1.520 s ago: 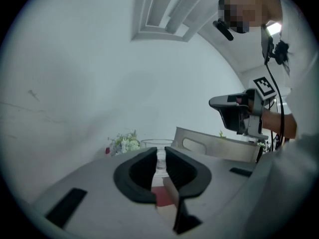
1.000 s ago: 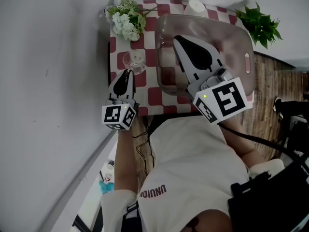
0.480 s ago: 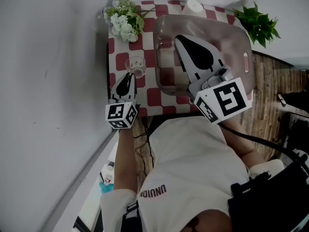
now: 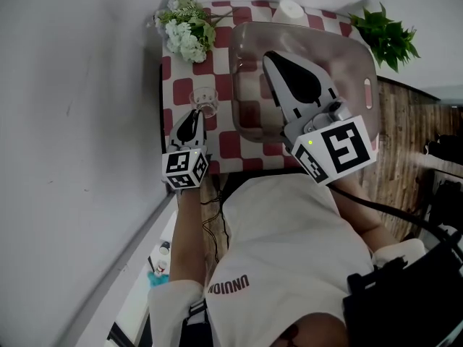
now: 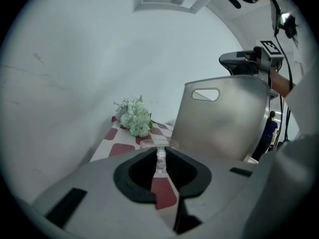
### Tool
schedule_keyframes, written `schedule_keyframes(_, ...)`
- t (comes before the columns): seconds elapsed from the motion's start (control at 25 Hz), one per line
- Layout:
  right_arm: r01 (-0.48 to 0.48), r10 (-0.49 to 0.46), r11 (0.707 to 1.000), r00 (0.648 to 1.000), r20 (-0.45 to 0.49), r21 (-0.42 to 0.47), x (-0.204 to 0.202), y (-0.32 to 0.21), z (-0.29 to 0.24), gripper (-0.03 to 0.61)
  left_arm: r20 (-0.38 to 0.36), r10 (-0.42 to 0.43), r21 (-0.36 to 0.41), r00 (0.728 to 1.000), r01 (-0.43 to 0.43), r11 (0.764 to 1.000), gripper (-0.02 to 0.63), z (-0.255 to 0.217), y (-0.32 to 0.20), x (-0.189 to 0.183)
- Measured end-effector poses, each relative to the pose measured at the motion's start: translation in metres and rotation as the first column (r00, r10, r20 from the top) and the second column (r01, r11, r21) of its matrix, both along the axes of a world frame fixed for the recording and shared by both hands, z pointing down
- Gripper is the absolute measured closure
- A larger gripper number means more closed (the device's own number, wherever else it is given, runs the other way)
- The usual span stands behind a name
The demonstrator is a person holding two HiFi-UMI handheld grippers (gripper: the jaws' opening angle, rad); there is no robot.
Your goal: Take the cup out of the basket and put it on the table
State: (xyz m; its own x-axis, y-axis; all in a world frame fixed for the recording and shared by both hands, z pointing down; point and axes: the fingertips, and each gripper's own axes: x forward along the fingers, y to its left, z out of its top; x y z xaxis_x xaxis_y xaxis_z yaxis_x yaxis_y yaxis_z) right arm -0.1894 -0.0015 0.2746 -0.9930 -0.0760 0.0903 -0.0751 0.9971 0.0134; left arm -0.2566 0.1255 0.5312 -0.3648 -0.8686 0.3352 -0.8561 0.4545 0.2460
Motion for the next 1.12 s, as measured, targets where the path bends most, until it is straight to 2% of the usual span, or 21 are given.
schedule_keyframes(0.72, 0.001, -0.001, 1.000, 1.000, 0.003, -0.006, 0.002, 0.000, 0.001, 0.561, 0.016, -0.007, -0.008, 1.000, 0.008, 1.000, 0.555, 0.011, 0.011, 0.012)
schedule_keyframes(1.12, 0.002, -0.002, 1.000, 1.000, 0.008, -0.017, 0.002, -0.001, 0.003, 0.561, 0.021, 0.015, -0.075, 1.000, -0.014, 0.997, 0.554, 0.029, 0.022, 0.025)
